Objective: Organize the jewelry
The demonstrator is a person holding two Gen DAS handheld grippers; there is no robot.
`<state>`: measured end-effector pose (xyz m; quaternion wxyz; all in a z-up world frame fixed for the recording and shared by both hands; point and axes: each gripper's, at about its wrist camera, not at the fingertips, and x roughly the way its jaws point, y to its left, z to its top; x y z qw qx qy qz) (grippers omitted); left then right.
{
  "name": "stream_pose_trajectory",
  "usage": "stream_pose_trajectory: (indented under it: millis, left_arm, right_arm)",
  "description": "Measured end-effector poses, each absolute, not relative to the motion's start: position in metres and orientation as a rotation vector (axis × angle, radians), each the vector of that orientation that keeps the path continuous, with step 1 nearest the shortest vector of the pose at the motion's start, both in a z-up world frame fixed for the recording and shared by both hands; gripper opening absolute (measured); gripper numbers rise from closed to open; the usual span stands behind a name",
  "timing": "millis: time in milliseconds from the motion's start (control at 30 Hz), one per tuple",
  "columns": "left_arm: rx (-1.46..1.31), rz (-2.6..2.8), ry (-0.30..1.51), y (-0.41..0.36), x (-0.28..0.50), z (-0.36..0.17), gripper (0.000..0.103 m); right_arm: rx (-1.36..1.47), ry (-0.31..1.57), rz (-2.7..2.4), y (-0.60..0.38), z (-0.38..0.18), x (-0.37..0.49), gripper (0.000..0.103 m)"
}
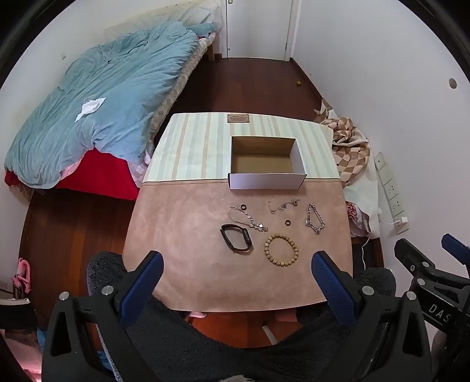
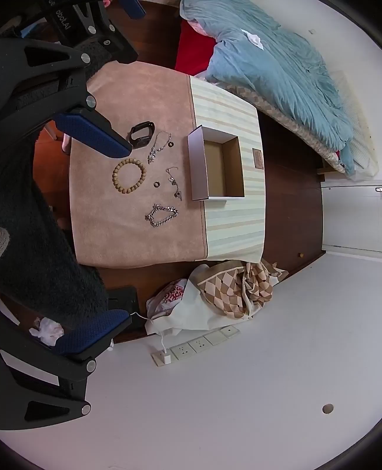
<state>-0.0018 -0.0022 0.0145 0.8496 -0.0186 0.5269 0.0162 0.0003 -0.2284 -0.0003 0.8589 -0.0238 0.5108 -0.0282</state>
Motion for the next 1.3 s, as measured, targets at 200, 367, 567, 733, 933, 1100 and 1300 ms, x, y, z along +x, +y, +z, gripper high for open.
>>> stream_pose_trajectory:
  millis: [200,367,567,733,933,1100,1300]
  left_arm:
    - [-0.040,0.031,1.101,-0.005,-0.002,0.019,0.103]
    - [-0.039,0.032,1.096,-0.006,-0.003,0.020,0.103]
    - [-0.040,0.031,1.091,-0.007,-0.003,0.022,0.103]
    - [-0.041,0.030,1.089,-0.006,-0.003,0.023,0.103]
    - [-0.037,0.028,1.082,-0.008,-0.004,0.025,0.103]
    - [-0.039,0.026,1.076,-0.006,-0.007,0.027,0.103]
    - [-0.041,0.024,1.070,-0.003,-0.009,0.029,0.103]
  right_arm:
    - [-0.052,1.063,-0.060,-0.229,0.006,-0.002,0.103]
    - [-0.048,1.060,-0.054,-0.230,0.011,-0.001,0.103]
    - [-0.044,1.055,-0.049,-0.231,0.007,-0.004,0.103]
    - [-0.042,1.052,-0.048,-0.231,0.009,-0.005,0.103]
    - [-0.042,1.046,-0.047,-0.232,0.010,-0.007,0.103]
    - [-0.044,1.040,-0.046,-0.230,0.013,-0.007,0.103]
    - [-0.043,1.039,-0.042,-0.229,0.013,-0.008,0.103]
